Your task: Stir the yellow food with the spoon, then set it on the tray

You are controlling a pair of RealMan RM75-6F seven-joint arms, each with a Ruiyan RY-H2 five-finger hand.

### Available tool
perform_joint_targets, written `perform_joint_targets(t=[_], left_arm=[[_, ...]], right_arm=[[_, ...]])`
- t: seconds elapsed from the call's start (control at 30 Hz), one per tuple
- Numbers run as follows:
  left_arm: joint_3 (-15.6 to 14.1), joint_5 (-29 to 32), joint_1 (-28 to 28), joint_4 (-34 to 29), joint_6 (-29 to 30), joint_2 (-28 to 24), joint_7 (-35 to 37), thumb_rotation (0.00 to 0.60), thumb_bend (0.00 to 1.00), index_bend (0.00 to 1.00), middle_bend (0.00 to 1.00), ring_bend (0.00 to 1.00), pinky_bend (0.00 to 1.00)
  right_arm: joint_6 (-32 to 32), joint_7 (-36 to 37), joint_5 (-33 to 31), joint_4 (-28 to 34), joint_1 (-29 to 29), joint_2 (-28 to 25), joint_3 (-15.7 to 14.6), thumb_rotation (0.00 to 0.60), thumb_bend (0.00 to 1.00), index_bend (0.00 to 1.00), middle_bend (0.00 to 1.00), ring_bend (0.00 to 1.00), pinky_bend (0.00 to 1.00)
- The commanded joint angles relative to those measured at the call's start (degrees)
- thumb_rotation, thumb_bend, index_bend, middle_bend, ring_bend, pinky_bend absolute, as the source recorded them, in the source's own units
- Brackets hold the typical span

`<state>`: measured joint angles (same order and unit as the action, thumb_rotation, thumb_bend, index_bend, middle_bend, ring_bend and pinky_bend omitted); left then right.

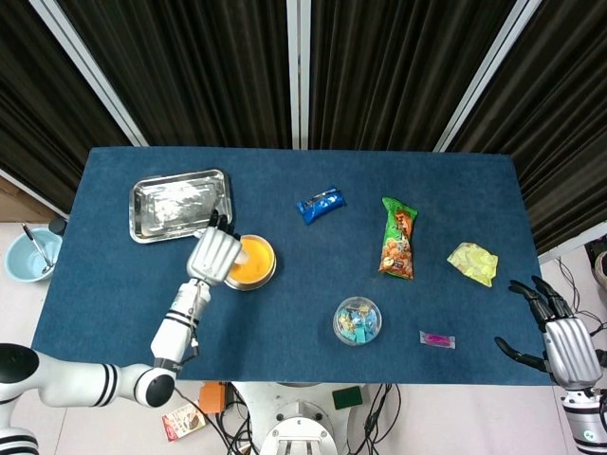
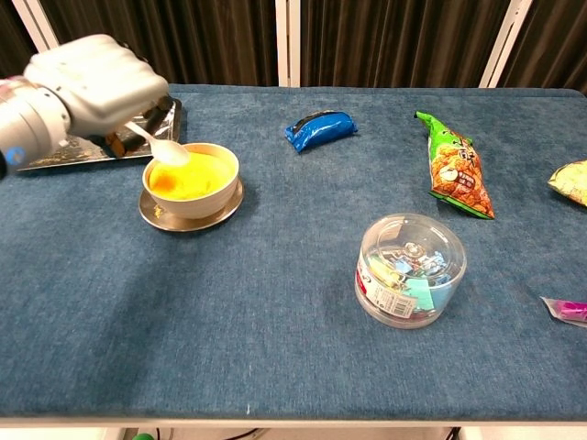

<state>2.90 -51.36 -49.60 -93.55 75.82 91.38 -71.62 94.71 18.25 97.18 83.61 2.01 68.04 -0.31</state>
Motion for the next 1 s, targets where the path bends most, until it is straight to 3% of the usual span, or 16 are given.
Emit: perform_joint_targets(t=[0.03, 0.23, 0.5, 1.0], left_arm=[[-1.6, -2.2, -1.0, 3.9, 3.2, 4.6, -6.5, 0.6, 0.42, 0.58, 0.39, 0.24, 0.21], [-2.0, -3.7, -1.6, 11.1, 4.6, 9.6, -12.9, 0.6, 0.42, 0.58, 0.39, 0.24, 0.21], [-1.7, -3.3, -1.3, 16.0, 4.7, 12.3, -18.5, 0.6, 0.42, 0.58, 0.39, 0.24, 0.22], [-2.7, -5.9, -0.3, 20.1, 2.7, 15.0, -21.9, 0.6, 0.42, 0.58, 0.39, 0.24, 0.22]], right_arm=[[-0.1, 0.3, -0.2, -0.3, 0.0, 0.1, 0.0, 0.6, 0.15, 0.16, 0.22, 0.08, 0.19], [-0.5, 1.0, -0.4, -0.9, 0.2, 0.2, 0.1, 0.6, 0.15, 0.16, 0.22, 0.08, 0.19], [-1.2, 1.6, -0.8, -1.3, 0.5, 0.2, 0.2, 0.6, 0.15, 0.16, 0.22, 0.08, 0.19], [-2.0, 1.2, -1.3, -0.7, 0.8, 0.1, 0.1, 0.6, 0.15, 0.16, 0.22, 0.08, 0.19]])
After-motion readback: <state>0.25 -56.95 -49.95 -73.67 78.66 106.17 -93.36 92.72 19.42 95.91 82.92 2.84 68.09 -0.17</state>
